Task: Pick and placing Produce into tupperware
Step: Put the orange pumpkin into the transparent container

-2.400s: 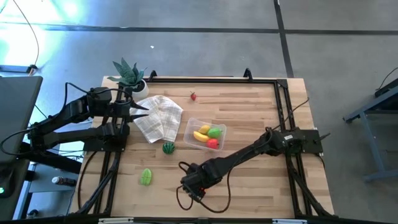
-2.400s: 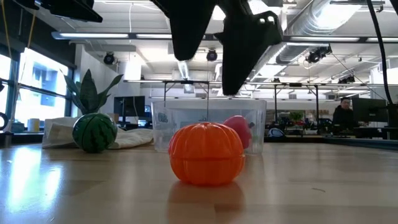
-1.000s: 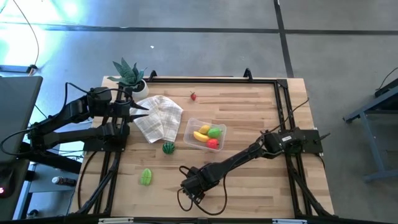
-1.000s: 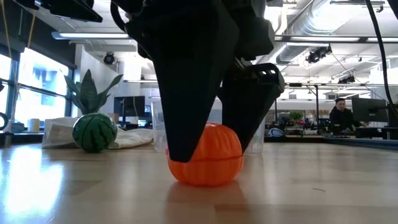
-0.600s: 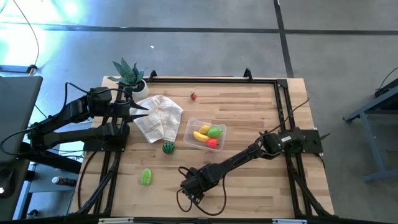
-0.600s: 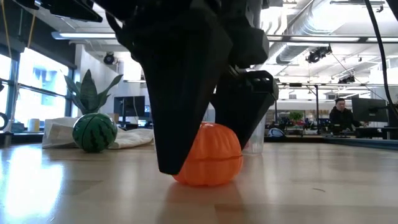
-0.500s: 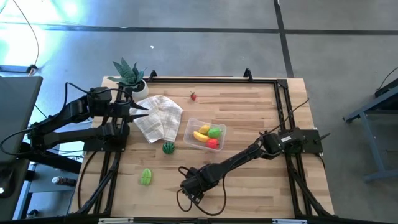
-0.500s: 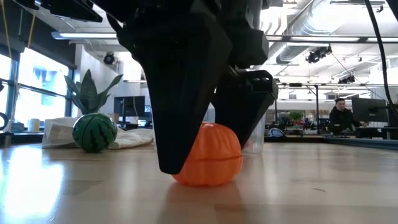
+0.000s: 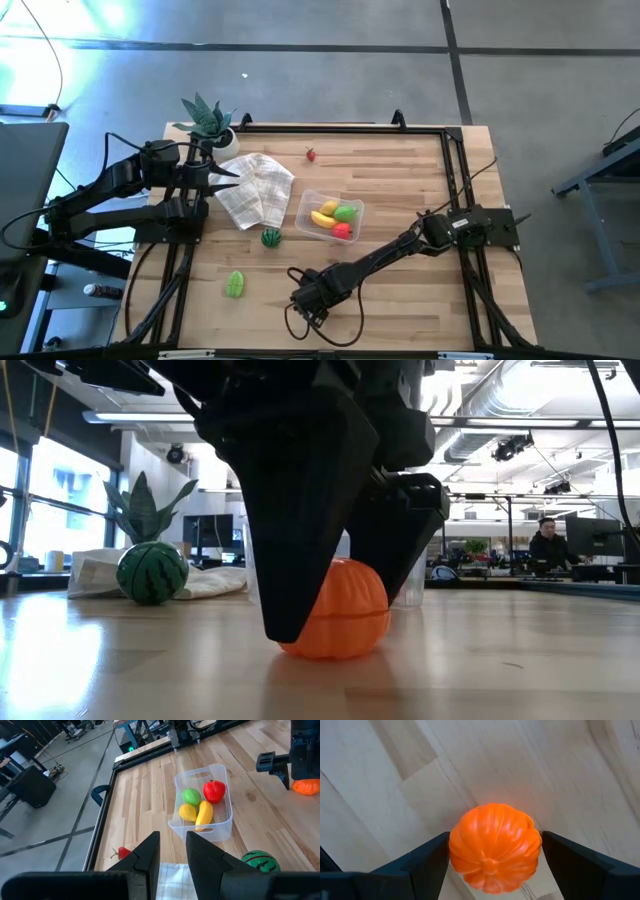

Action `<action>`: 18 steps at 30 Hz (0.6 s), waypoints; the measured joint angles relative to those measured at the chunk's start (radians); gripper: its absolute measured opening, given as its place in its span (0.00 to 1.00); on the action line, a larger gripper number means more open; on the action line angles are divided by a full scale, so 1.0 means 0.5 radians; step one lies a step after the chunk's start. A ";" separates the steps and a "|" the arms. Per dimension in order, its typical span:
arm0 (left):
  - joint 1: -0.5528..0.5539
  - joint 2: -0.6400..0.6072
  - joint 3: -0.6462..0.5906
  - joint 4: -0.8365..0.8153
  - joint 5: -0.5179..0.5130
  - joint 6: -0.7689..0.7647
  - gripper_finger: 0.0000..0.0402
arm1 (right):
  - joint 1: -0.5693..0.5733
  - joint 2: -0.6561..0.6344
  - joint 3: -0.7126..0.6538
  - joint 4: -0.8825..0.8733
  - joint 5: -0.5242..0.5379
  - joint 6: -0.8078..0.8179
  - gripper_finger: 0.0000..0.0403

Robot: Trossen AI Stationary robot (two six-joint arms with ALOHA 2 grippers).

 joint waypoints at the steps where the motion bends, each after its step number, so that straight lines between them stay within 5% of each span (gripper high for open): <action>1: 0.001 -0.001 0.000 0.000 0.000 0.000 0.21 | -0.001 0.000 0.000 -0.003 0.000 0.000 0.75; 18: 0.000 0.000 0.000 0.000 0.000 0.001 0.21 | -0.001 0.016 0.003 -0.008 -0.005 -0.038 0.72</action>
